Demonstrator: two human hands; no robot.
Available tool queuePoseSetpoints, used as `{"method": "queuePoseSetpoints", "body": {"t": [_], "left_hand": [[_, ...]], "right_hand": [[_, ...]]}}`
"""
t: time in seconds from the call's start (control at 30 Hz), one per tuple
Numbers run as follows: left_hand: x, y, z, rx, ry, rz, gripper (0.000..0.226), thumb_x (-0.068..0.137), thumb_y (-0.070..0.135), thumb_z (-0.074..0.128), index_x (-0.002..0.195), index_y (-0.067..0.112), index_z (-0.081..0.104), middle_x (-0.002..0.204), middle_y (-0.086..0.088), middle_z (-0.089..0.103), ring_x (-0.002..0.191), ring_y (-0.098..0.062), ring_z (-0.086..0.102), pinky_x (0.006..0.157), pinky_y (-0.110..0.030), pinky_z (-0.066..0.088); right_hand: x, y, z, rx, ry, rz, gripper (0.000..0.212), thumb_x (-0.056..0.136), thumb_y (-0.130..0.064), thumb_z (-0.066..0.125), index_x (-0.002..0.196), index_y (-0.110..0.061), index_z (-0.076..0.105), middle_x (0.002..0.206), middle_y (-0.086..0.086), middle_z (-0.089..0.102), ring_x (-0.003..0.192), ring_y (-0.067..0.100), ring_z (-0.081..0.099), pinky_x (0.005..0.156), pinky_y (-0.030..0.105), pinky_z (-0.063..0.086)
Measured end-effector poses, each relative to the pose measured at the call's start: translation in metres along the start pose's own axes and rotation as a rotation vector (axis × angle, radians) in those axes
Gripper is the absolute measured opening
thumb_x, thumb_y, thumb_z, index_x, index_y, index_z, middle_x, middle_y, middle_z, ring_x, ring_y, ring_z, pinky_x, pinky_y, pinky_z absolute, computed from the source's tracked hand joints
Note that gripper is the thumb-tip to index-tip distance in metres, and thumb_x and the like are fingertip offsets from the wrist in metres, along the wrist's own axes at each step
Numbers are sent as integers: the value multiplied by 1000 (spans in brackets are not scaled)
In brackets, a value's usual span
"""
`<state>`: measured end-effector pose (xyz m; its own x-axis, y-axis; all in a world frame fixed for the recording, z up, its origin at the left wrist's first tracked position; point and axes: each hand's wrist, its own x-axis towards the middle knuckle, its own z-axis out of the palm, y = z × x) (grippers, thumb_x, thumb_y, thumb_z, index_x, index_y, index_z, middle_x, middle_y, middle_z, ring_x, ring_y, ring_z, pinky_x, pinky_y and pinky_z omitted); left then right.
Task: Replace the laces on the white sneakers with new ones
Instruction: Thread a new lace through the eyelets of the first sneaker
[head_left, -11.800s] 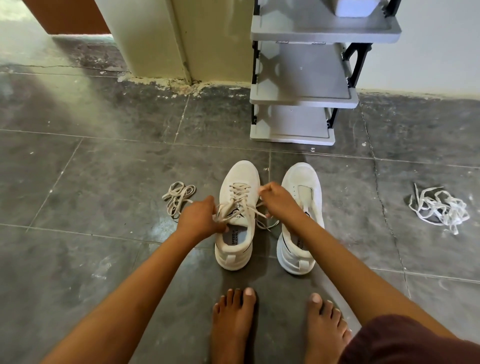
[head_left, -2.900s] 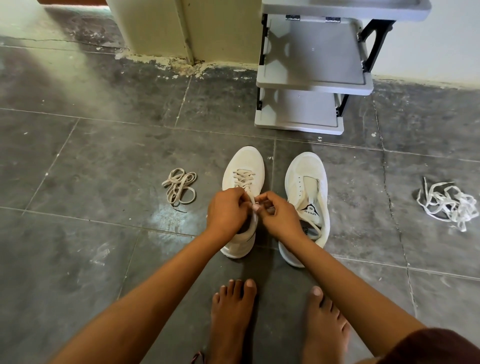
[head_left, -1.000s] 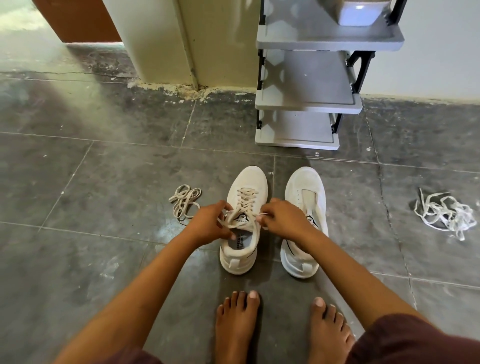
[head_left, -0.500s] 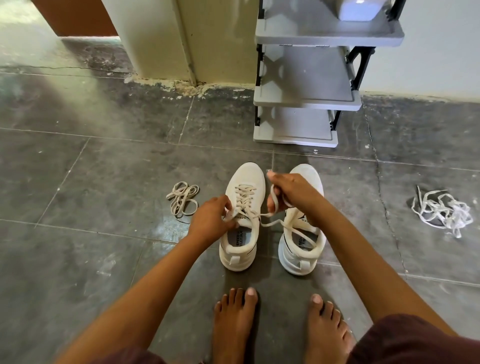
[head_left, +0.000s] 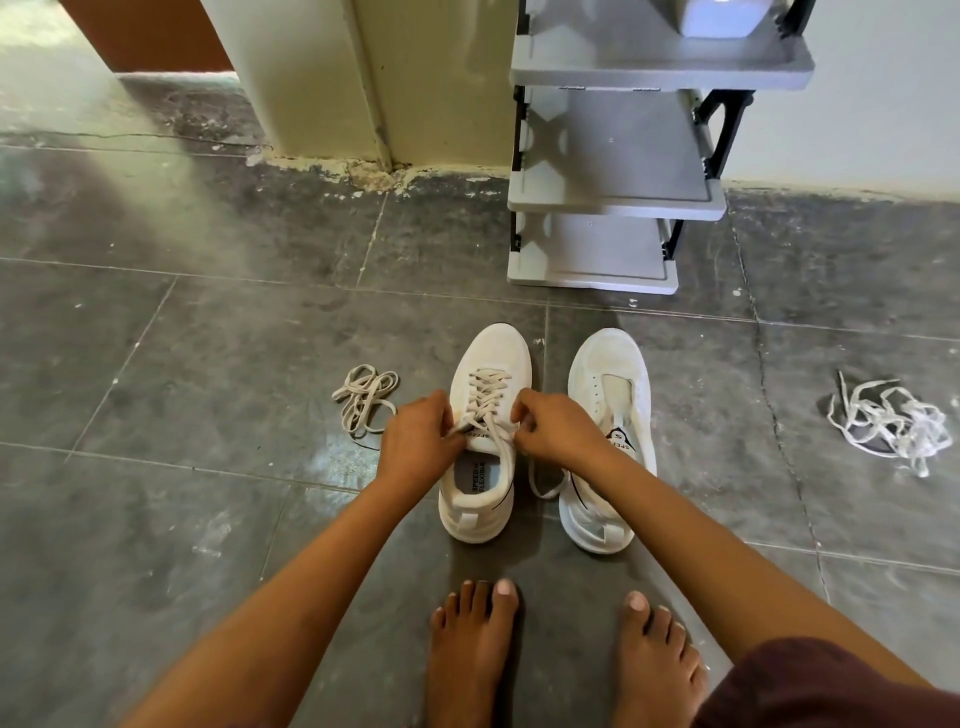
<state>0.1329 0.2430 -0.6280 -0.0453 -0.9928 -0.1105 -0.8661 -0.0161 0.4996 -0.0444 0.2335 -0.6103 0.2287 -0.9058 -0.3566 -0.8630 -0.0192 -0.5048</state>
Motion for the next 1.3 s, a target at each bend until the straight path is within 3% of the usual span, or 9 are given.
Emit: {"method": "queuePoseSetpoints", "body": {"t": [0.2,0.4,0.53,0.67,0.77,0.83,1.0,1.17,1.3], "left_hand": [[5,-1,-3,-17,-79,14,24,76,23,73,78,14,51,81,-8,61,75,-24,56,60,-30,38],[10,16,-24,-204,-77,-3,15,79,19,72,77,18,57,82,0,64,79,-19,60,72,-35,50],[7,43,-39,-676,-185,-131,17,90,10,51,84,16,66,86,2,67,80,-12,58,67,-19,47],[2,57,-50,-859,-397,-145,36,96,21,33,92,22,68,103,1,70,101,-16,58,92,-35,42],[1,62,-46,-817,-486,-141,31,97,23,32,91,25,62,100,-1,70,100,-15,59,87,-34,42],[-2,61,-43,-743,-487,-147,24,98,25,38,86,25,58,94,-1,62,83,-11,56,73,-28,44],[1,40,-51,-892,-527,-128,21,96,22,46,87,14,63,83,1,64,84,-12,58,84,-26,45],[8,29,-59,-917,-535,-236,22,99,23,43,88,13,59,67,0,60,62,-11,56,62,-21,50],[16,13,-68,-657,-368,-229,16,95,12,52,87,12,66,66,1,54,49,-7,38,46,-14,34]], "right_hand": [[3,0,-4,90,45,-14,12,88,-17,52,87,-7,58,87,9,63,81,24,58,75,37,47],[0,-26,-48,1181,-91,235,14,97,-9,40,86,-10,48,65,4,49,52,12,46,57,26,52],[-1,-37,-68,1574,-107,171,24,96,7,33,92,-6,53,80,8,56,71,17,55,76,32,51],[0,-44,-65,1572,-30,135,37,92,15,30,120,3,51,105,12,61,101,23,60,92,35,46],[0,-44,-61,1617,-3,140,45,92,17,28,131,4,45,134,18,51,127,29,48,95,37,44],[0,-43,-61,1678,24,149,45,92,17,30,133,3,42,138,18,46,127,32,47,91,40,46],[1,-33,-61,1719,80,180,49,92,15,35,139,3,33,137,19,43,123,36,51,83,41,49],[7,-18,-54,1660,235,291,43,88,17,45,129,7,42,108,19,55,117,37,55,85,32,50],[8,-5,-40,1291,299,311,41,86,7,56,126,2,51,121,20,58,112,30,58,83,26,49]]}}
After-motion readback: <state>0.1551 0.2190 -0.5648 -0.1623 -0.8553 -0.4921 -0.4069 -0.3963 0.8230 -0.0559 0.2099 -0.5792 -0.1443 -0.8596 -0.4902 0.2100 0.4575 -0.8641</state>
